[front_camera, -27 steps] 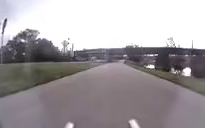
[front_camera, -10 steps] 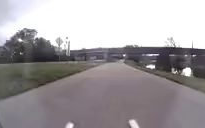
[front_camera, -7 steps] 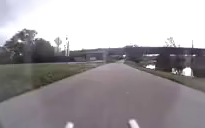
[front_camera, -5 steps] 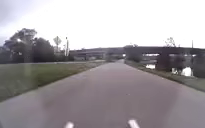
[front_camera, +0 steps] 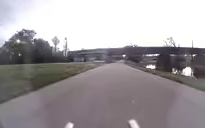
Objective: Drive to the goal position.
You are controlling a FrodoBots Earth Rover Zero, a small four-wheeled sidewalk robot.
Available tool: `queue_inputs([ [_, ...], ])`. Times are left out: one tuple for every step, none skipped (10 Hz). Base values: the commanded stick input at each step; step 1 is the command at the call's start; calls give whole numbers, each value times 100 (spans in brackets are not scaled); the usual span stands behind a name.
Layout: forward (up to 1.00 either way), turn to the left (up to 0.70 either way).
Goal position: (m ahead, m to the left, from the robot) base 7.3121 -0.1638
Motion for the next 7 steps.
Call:
queue_inputs([
  [70,0],
  [70,0],
  [70,0],
  [70,0],
  [70,0],
  [70,0],
  [70,0],
])
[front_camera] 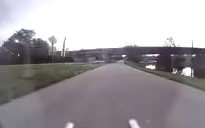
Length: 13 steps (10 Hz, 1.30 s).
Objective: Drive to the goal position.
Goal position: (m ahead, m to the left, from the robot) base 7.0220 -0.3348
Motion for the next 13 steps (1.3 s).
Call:
queue_inputs([
  [70,0],
  [70,0],
  [70,0],
  [70,0],
  [70,0],
  [70,0],
  [70,0],
  [70,0],
  [70,0],
  [70,0],
  [70,0],
  [70,0],
  [70,0],
])
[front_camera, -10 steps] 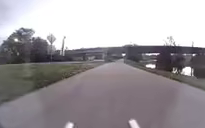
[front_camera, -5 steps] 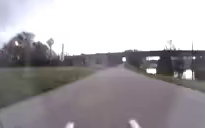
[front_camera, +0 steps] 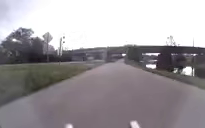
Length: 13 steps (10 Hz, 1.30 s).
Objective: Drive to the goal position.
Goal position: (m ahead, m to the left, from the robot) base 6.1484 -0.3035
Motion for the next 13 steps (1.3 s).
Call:
queue_inputs([
  [70,0],
  [70,0],
  [70,0],
  [70,0],
  [70,0],
  [70,0],
  [70,0],
  [70,0],
  [70,0],
  [70,0],
  [70,0],
  [70,0],
  [70,0],
])
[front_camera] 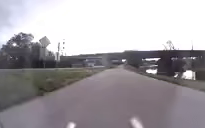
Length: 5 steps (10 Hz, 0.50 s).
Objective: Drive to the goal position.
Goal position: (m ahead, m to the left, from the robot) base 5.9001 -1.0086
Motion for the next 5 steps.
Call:
queue_inputs([
  [70,0],
  [70,0],
  [70,0],
  [70,0],
  [70,0],
])
